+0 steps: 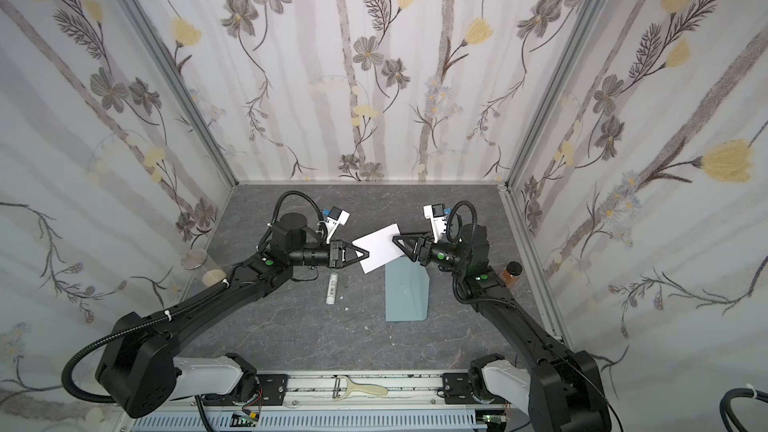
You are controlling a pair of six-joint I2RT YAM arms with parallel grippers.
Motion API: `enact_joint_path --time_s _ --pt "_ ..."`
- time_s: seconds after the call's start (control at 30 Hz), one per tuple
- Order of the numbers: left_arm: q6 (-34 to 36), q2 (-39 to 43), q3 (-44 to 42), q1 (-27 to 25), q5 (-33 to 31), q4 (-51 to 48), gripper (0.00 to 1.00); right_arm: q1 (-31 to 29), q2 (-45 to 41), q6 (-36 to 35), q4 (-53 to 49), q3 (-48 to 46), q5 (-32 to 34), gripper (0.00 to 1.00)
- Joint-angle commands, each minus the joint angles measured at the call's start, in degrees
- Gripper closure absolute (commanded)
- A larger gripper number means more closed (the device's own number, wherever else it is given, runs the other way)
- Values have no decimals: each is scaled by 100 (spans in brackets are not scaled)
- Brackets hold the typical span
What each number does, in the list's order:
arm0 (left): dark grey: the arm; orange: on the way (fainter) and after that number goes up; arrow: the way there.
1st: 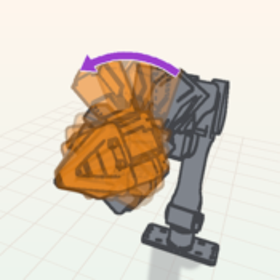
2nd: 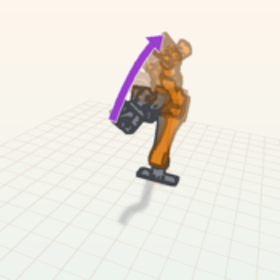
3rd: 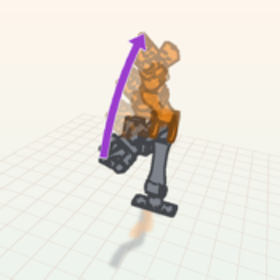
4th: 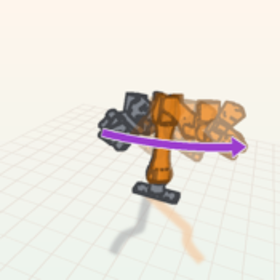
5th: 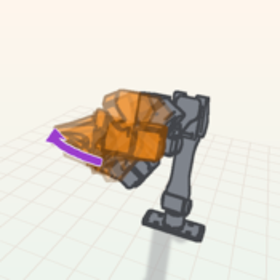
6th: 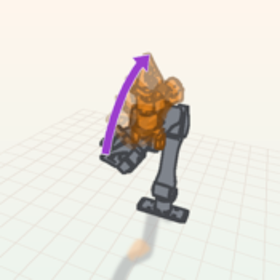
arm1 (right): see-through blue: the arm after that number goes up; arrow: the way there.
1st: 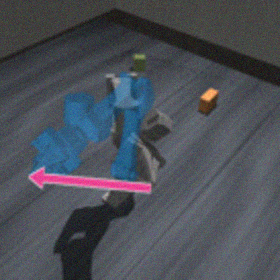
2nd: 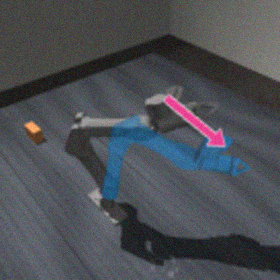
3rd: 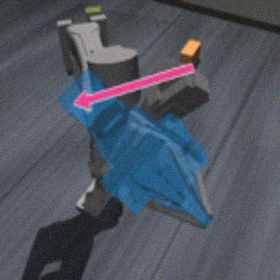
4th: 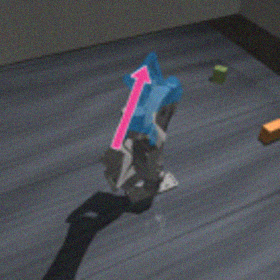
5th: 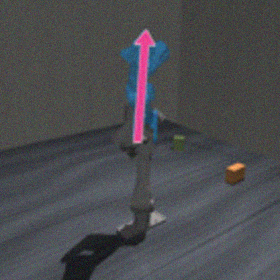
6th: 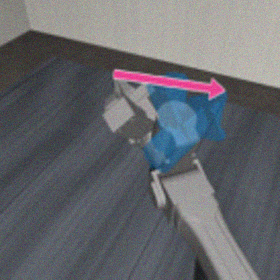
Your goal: Place the letter into the envelope and seal it
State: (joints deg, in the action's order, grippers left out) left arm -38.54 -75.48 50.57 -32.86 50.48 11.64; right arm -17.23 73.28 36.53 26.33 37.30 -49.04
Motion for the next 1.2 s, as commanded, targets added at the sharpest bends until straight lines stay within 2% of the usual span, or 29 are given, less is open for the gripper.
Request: enact_joint_path --time_s 0.0,0.1,0.2,0.23,0.3,0.37,0.53,0.63,0.7,0.8,0.83,0.93,1.03,1.1,1.17 --pt "110 21 48 21 140 -13 100 1 55 132 405 14 -427 59" --pt "110 21 79 25 146 -13 100 -8 107 217 527 14 -539 67" --pt "106 19 131 35 168 -13 100 -10 167 292 639 5 -612 67" --pt "102 8 153 40 185 -13 100 -16 193 293 675 7 -644 62" --pt "79 3 194 43 225 -13 100 -23 237 294 666 22 -641 43" --pt "67 19 221 43 241 -13 100 -20 266 244 626 27 -608 31" --pt "16 88 266 55 296 -13 100 -17 331 159 565 31 -569 21" --pt "-4 112 270 52 291 -13 100 -21 413 190 658 45 -695 21" --pt "-7 94 270 61 279 -13 100 -29 458 317 872 25 -848 25" --pt "-12 36 273 61 263 -13 100 -60 501 538 1239 6 -1081 45" --pt "-14 24 276 61 240 -13 100 -80 503 596 1344 -10 -1135 56" --pt "-22 -14 279 65 153 -13 100 -138 487 653 1447 5 -1168 100" --pt "-41 1 286 78 -20 -13 100 -139 460 659 1454 -21 -1080 100" --pt "-64 80 265 102 -253 4 83 -143 419 692 1465 -64 -934 100" --pt "-127 208 199 122 -594 59 59 -147 366 787 1552 -137 -727 100"
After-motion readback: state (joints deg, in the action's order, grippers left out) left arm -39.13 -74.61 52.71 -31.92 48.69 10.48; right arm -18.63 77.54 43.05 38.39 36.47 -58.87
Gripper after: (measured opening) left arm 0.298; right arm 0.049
